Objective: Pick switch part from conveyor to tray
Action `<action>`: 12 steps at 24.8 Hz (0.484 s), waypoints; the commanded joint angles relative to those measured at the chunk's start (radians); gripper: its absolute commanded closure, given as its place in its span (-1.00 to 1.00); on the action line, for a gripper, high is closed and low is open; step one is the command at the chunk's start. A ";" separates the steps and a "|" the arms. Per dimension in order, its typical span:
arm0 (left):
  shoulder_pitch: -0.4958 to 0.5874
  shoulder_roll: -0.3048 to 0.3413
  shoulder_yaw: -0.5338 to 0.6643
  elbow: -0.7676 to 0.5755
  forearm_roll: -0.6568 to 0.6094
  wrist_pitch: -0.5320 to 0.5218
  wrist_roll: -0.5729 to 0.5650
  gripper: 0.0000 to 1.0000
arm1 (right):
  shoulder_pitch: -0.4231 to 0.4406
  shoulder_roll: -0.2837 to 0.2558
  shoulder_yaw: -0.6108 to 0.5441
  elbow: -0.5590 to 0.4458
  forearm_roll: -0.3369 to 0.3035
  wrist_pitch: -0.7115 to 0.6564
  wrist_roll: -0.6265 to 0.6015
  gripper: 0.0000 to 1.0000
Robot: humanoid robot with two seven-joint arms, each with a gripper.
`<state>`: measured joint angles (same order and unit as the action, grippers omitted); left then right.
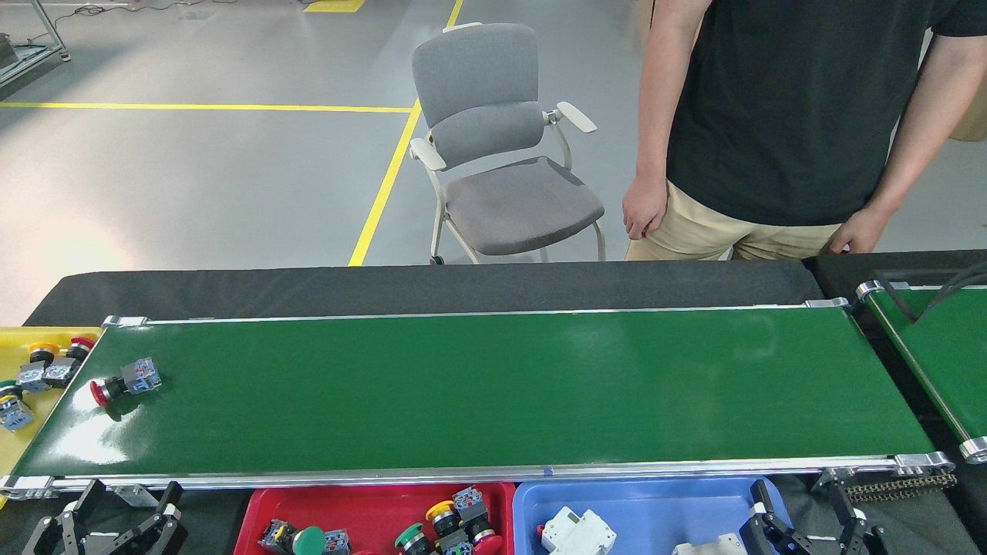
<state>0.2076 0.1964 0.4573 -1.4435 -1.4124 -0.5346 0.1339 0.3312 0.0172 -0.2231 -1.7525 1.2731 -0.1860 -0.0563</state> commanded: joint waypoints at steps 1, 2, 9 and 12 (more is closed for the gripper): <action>0.003 0.008 0.009 -0.011 0.006 -0.005 0.009 -1.00 | -0.009 -0.002 0.001 -0.016 -0.001 -0.013 -0.007 -0.98; 0.004 0.006 0.009 -0.011 0.006 -0.004 0.009 -1.00 | -0.008 0.001 0.001 -0.016 -0.001 -0.020 -0.008 -0.98; 0.004 0.005 0.011 -0.011 0.006 -0.002 0.010 -1.00 | 0.035 0.000 0.001 -0.018 -0.001 -0.084 -0.007 -0.98; 0.004 0.008 0.011 -0.012 0.006 -0.002 0.012 -1.00 | 0.048 -0.006 -0.002 -0.018 -0.001 -0.084 -0.007 -0.98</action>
<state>0.2155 0.1954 0.4607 -1.4435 -1.4122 -0.5365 0.1369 0.3783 0.0168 -0.2215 -1.7560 1.2734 -0.2639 -0.0564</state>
